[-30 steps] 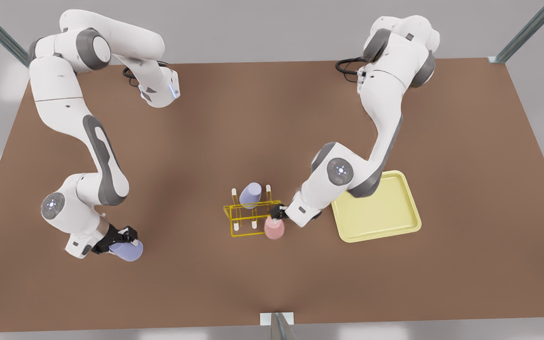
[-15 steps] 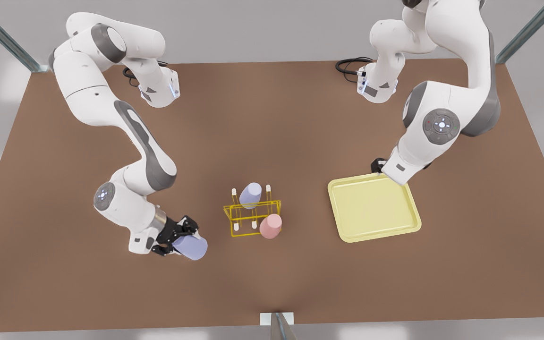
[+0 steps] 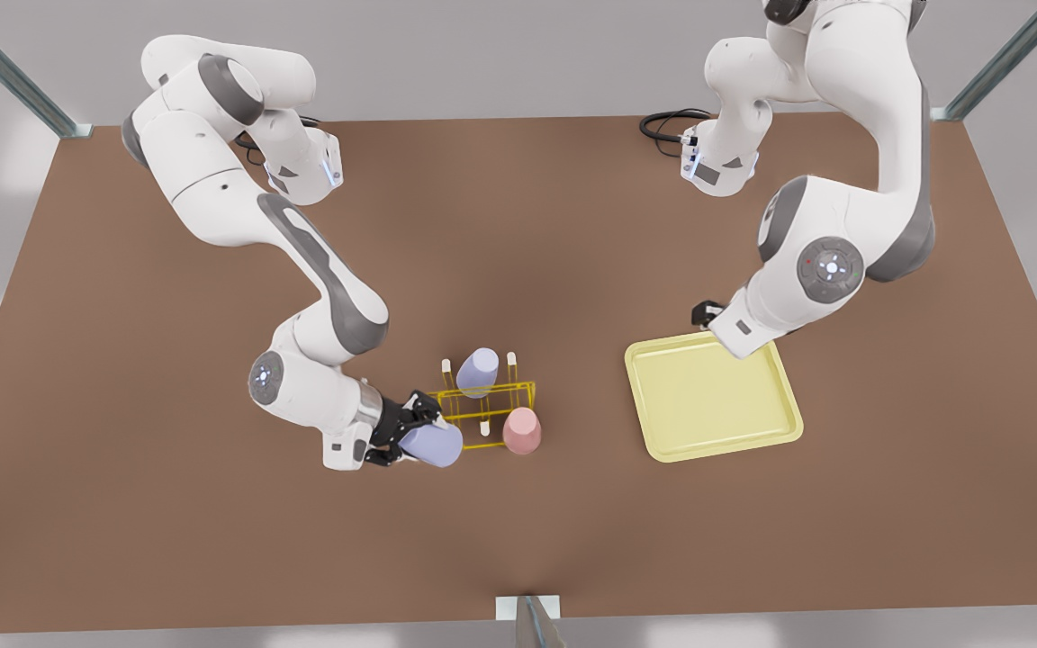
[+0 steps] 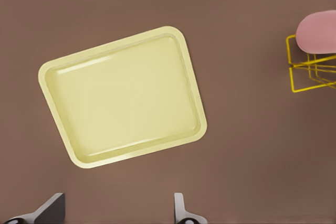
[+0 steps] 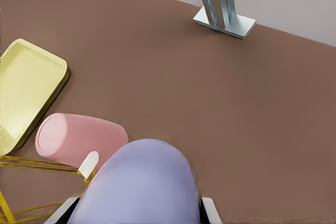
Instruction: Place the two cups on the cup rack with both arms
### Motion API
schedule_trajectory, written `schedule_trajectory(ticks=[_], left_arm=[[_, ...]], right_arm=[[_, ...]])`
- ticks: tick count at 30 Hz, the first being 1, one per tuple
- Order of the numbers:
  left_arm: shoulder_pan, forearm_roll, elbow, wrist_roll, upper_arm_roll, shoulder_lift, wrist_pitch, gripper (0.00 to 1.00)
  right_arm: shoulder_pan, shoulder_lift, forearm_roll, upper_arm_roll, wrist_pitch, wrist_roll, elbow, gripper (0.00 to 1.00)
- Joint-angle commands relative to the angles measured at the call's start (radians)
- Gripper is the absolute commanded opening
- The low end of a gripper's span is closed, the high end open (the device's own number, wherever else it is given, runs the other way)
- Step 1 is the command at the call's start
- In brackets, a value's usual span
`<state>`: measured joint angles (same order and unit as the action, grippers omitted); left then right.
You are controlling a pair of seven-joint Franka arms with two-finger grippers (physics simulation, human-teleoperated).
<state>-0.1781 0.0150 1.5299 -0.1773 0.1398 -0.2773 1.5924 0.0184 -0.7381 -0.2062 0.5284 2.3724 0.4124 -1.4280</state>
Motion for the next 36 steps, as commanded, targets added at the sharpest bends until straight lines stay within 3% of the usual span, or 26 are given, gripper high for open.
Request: schedule_trajectory(ticks=[1,20,21,22,30,32,33,34,35,36], left_arm=[[0.005,-0.007,0.0,0.117,0.0,-0.008,0.003,1.0],[0.0,-0.007,-0.014,0.114,0.003,-0.057,0.032,1.0],[0.003,-0.007,-0.014,0.114,0.003,-0.057,0.032,1.0],[0.003,-0.007,-0.014,0.113,0.003,-0.057,0.032,1.0],[0.003,-0.004,-0.031,0.116,0.003,-0.054,0.024,1.0],[0.02,-0.006,-0.043,0.117,0.0,-0.054,0.021,1.0],[0.029,-0.006,-0.042,0.117,0.0,-0.056,0.02,1.0],[0.054,-0.004,-0.042,0.119,0.0,-0.056,-0.009,1.0],[0.052,-0.006,-0.04,0.119,0.0,-0.059,-0.014,1.0],[0.051,-0.007,-0.04,0.119,0.001,-0.059,-0.014,1.0]], right_arm=[[0.003,0.003,-0.005,0.001,-0.056,0.023,0.0,0.87],[0.011,-0.02,-0.022,0.027,-0.099,0.085,-0.003,0.87],[0.011,-0.02,-0.022,0.027,-0.098,0.085,-0.003,0.9],[0.008,-0.02,-0.024,0.027,-0.098,0.085,-0.003,1.0],[-0.003,-0.014,-0.033,0.025,-0.114,0.071,0.058,1.0],[0.006,0.016,-0.027,-0.027,-0.206,0.066,0.116,1.0],[0.009,0.032,-0.024,-0.106,-0.278,-0.036,0.115,1.0],[0.04,0.046,-0.003,-0.166,-0.469,-0.468,0.116,1.0],[0.048,0.06,0.177,-0.209,-0.578,-0.717,0.123,1.0],[0.092,0.074,0.298,-0.241,-0.63,-0.724,0.129,1.0]])
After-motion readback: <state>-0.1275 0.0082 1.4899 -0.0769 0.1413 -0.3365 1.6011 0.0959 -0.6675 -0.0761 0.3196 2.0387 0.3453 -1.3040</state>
